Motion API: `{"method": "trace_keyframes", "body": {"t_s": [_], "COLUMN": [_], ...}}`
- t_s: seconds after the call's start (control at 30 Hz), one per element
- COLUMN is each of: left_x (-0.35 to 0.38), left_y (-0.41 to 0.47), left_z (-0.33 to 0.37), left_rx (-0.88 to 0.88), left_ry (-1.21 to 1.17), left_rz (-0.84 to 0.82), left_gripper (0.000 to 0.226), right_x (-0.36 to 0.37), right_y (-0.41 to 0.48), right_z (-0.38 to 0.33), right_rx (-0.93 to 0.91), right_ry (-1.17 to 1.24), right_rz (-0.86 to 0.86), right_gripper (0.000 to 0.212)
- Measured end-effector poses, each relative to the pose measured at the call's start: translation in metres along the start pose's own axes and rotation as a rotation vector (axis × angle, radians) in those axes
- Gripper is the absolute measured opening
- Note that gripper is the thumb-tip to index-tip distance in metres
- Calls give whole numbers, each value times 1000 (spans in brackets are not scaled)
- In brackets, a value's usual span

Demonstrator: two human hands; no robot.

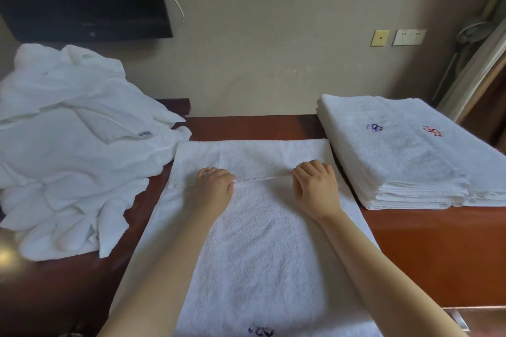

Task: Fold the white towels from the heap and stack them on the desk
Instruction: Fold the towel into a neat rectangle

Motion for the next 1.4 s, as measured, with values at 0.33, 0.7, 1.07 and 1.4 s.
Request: {"method": "trace_keyframes", "body": {"t_s": [0.33,0.7,1.07,1.4], "left_x": [-11,32,92,76], "left_y": [-9,63,68,65], "left_z": [13,-15,-60,-49], "left_rx": [62,-260,-256,-282], "left_ry": [57,-190,87,4], "left_rz": [42,-255,-473,-434], "left_gripper": [6,42,73,59], "right_x": [11,61,125,99], "right_y": [-1,57,58,63], "right_z": [5,-3,87,59], "right_rx": [77,172,343,358], "right_ry": [2,253,25,16], "right_rz": [-119,-416,-749,-608], "right_gripper": [9,44,63,53]}}
Point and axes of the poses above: each hand's wrist, its own y-axis towards the middle knuckle, its own x-axis out of the palm, z = x × y, the point moved 9 cm from there along y, towards the middle knuckle, and after that the axes turned 7 degrees about -z, right-handed, at the moved point
